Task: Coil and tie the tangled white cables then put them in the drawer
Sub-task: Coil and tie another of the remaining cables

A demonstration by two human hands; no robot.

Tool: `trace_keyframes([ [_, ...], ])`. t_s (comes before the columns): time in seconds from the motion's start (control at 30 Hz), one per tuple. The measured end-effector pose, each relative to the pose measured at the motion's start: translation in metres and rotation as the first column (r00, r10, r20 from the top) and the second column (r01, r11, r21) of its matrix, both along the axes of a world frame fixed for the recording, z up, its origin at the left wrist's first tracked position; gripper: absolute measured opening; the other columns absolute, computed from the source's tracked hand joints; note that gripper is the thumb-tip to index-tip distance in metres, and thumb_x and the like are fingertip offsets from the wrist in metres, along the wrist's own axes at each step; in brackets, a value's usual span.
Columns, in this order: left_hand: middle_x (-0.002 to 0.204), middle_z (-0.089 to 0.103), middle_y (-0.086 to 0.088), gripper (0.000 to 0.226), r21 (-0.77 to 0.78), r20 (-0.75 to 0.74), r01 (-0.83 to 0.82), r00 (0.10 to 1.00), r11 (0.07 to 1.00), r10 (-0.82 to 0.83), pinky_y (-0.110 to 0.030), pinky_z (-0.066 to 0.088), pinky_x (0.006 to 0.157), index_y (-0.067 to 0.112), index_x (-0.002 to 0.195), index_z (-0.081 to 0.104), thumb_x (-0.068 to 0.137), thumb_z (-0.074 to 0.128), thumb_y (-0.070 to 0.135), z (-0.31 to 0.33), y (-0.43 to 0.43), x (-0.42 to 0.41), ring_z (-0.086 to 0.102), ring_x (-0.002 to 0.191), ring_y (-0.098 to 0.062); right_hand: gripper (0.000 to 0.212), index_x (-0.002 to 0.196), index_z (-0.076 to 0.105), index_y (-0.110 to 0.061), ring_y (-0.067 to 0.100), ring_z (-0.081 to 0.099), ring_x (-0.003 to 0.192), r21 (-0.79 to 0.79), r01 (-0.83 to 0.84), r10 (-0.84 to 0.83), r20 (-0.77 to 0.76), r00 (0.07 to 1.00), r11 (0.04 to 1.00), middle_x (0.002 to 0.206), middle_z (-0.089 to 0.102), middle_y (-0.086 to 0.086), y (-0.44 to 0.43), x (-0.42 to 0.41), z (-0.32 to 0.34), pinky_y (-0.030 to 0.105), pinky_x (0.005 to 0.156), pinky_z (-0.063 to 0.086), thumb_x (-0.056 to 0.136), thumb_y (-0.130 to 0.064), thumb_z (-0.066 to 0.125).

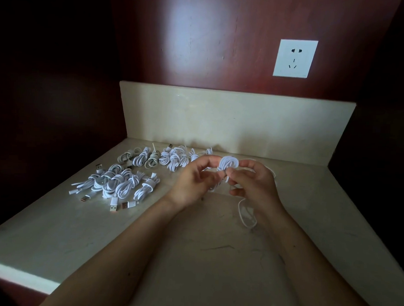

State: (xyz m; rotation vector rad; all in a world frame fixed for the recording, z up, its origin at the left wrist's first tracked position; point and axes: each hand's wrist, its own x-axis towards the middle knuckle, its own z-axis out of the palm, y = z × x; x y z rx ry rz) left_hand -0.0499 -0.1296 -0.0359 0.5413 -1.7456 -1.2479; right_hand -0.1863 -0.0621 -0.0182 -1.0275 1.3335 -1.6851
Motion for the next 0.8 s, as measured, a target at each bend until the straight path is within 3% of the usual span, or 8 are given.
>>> trace_keyframes([
  [0.1,0.093,0.066,0.010,0.021,-0.056,0.024,0.020,1.000,0.998,-0.019,-0.023,0.044,0.061,0.016,0.109,0.063,0.089,0.062,0.009,0.0020,0.0020,0.0008,0.054,0.068,-0.015,0.026,0.112,0.061,-0.003,0.005,0.061,0.056,0.010,-0.006,0.006,-0.015,1.000,1.000,0.064,0.068,-0.003,0.0002,-0.0015,-0.0006,0.022,0.048,0.050,0.087,-0.005,0.070],
  [0.2,0.089,0.062,0.005,0.020,-0.100,0.080,0.017,0.997,0.995,-0.009,-0.012,0.041,0.059,0.007,0.112,0.059,0.093,0.059,-0.001,0.0032,0.0035,0.0017,0.054,0.064,-0.001,0.021,0.110,0.066,-0.004,0.006,0.058,0.056,0.012,-0.025,0.025,-0.032,0.999,1.000,0.061,0.066,-0.004,0.0007,-0.0026,-0.0019,0.022,0.049,0.047,0.088,-0.006,0.068],
  [0.27,0.089,0.060,0.001,0.021,-0.125,0.098,0.027,0.995,0.992,-0.015,-0.011,0.040,0.058,0.007,0.111,0.057,0.093,0.059,-0.002,0.0030,0.0045,0.0031,0.053,0.066,-0.004,0.021,0.109,0.069,-0.005,0.006,0.056,0.056,0.023,-0.040,0.041,-0.031,0.999,0.999,0.060,0.064,-0.006,0.0010,-0.0026,-0.0028,0.022,0.050,0.045,0.089,-0.007,0.067],
  [0.37,0.106,0.060,-0.013,0.029,-0.162,0.095,0.041,0.995,0.986,-0.026,-0.034,0.050,0.069,0.010,0.112,0.057,0.086,0.068,0.006,-0.0007,0.0032,0.0039,0.060,0.079,-0.028,0.017,0.105,0.072,-0.007,0.008,0.058,0.058,0.030,-0.044,0.045,-0.027,0.999,0.999,0.064,0.066,-0.004,0.0023,-0.0024,-0.0030,0.022,0.051,0.045,0.088,-0.009,0.068],
  [0.43,0.108,0.060,-0.012,0.033,-0.183,0.103,0.034,0.995,0.983,-0.015,-0.050,0.052,0.075,0.012,0.112,0.057,0.083,0.073,0.011,-0.0020,0.0042,0.0038,0.063,0.085,-0.036,0.015,0.102,0.074,-0.010,0.007,0.061,0.059,0.046,-0.050,0.051,-0.026,0.998,0.998,0.070,0.070,-0.002,0.0032,-0.0020,-0.0025,0.022,0.053,0.046,0.087,-0.011,0.069],
  [0.53,0.104,0.060,-0.004,0.029,-0.227,0.111,0.021,0.994,0.974,0.005,-0.051,0.050,0.075,0.013,0.111,0.056,0.086,0.070,0.017,-0.0014,0.0056,0.0029,0.061,0.082,-0.027,0.013,0.099,0.074,-0.012,0.007,0.058,0.057,0.066,-0.052,0.054,-0.025,0.998,0.996,0.067,0.068,-0.005,0.0025,-0.0022,-0.0027,0.023,0.052,0.046,0.087,-0.012,0.070],
  [0.63,0.103,0.060,-0.005,0.021,-0.256,0.119,0.017,0.993,0.966,0.014,-0.054,0.052,0.077,0.009,0.111,0.055,0.092,0.064,0.014,-0.0009,0.0050,0.0036,0.064,0.084,-0.033,0.010,0.096,0.074,-0.014,0.005,0.054,0.056,0.078,-0.030,0.034,-0.052,0.998,0.997,0.061,0.063,-0.009,0.0020,-0.0029,-0.0039,0.023,0.052,0.047,0.087,-0.014,0.070],
  [0.8,0.101,0.062,0.007,0.025,-0.354,0.179,0.005,0.982,0.935,0.063,-0.029,0.051,0.075,0.017,0.110,0.054,0.090,0.069,0.016,-0.0033,0.0062,0.0037,0.063,0.087,-0.011,0.010,0.097,0.074,-0.010,0.008,0.064,0.065,0.090,-0.096,0.095,0.016,0.995,0.991,0.075,0.071,0.001,0.0047,-0.0007,-0.0039,0.019,0.054,0.050,0.089,-0.013,0.068],
])
